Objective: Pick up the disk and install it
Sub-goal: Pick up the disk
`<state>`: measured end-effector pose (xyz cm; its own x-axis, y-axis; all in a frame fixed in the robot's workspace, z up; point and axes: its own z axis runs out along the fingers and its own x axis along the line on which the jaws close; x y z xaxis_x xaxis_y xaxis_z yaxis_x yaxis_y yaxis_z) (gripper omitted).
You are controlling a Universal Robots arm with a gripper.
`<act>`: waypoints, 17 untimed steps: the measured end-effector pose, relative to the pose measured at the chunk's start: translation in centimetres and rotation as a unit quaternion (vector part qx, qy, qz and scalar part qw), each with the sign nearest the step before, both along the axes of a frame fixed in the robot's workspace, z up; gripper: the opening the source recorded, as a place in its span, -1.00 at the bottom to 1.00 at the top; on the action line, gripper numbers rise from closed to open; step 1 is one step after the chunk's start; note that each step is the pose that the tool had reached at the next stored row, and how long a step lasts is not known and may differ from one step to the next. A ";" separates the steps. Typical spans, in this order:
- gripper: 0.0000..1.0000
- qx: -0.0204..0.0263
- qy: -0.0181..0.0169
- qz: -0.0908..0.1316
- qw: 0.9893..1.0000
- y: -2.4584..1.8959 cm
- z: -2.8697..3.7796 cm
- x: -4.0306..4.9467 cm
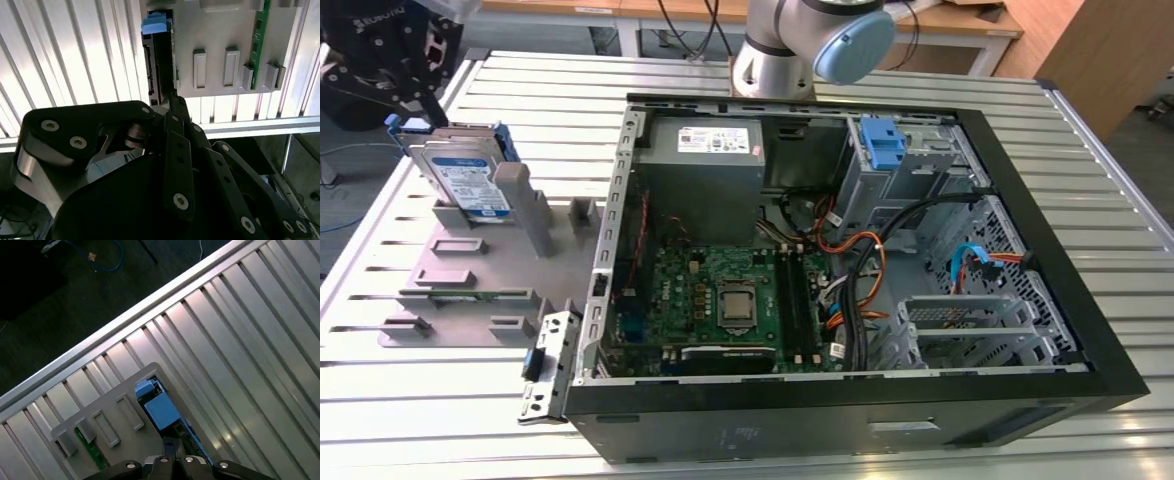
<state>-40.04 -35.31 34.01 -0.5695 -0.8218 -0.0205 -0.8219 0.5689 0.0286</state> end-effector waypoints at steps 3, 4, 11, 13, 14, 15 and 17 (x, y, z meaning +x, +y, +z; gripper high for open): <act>-0.79 0.000 0.000 0.027 1.000 0.00 -0.02 0.00; -0.79 0.000 0.000 0.037 0.999 0.00 -0.03 0.00; -0.79 0.000 0.000 0.100 0.995 0.00 -0.09 0.00; -0.79 0.000 0.000 0.118 0.993 0.00 -0.11 0.00; -0.79 0.000 0.000 0.127 0.992 0.00 -0.12 0.00; -0.79 0.000 0.000 0.136 0.991 0.00 -0.12 0.00; -0.79 0.000 0.000 0.152 0.988 0.00 -0.13 0.00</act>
